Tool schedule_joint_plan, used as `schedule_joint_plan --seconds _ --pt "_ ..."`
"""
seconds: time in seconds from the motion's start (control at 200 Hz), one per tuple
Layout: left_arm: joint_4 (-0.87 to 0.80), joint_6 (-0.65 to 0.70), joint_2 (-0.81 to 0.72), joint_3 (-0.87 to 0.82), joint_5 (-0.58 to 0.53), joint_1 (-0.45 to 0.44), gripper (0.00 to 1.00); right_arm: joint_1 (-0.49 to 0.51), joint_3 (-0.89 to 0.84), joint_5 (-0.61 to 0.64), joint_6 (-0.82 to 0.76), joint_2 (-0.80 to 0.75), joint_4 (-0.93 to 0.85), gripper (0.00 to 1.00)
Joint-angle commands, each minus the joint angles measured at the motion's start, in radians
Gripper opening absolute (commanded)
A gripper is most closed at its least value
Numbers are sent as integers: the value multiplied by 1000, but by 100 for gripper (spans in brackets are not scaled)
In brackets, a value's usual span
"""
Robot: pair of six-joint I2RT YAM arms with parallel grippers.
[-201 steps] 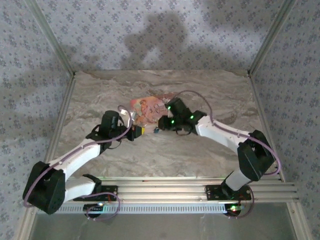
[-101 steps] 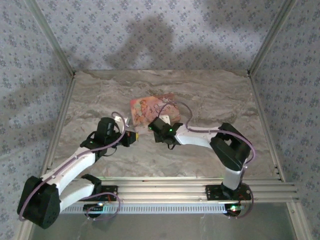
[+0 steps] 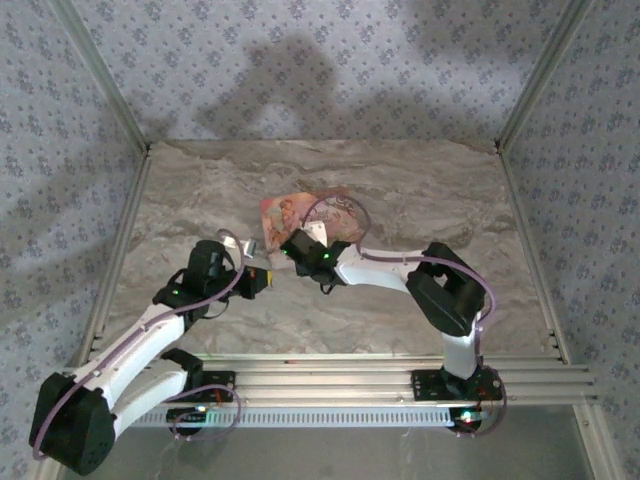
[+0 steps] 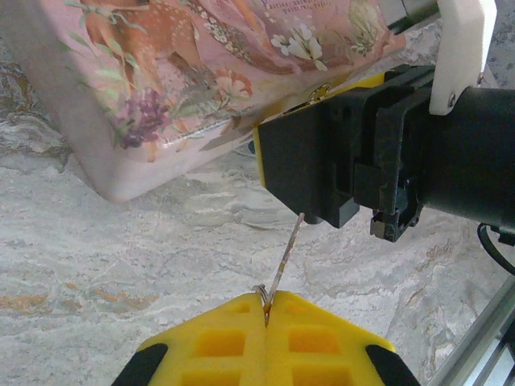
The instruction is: Unlock the padlock with the key
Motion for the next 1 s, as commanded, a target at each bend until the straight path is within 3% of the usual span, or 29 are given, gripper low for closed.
schedule_joint_plan --seconds 0.0,0.515,0.994 --pt "-18 5 -19 2 0 5 0 -5 28 36 20 30 -12 55" --pt "-32 3 -40 8 16 5 0 -54 68 -6 14 85 5 49" --pt "-38 10 -58 6 19 5 0 -88 95 -75 -30 110 21 29"
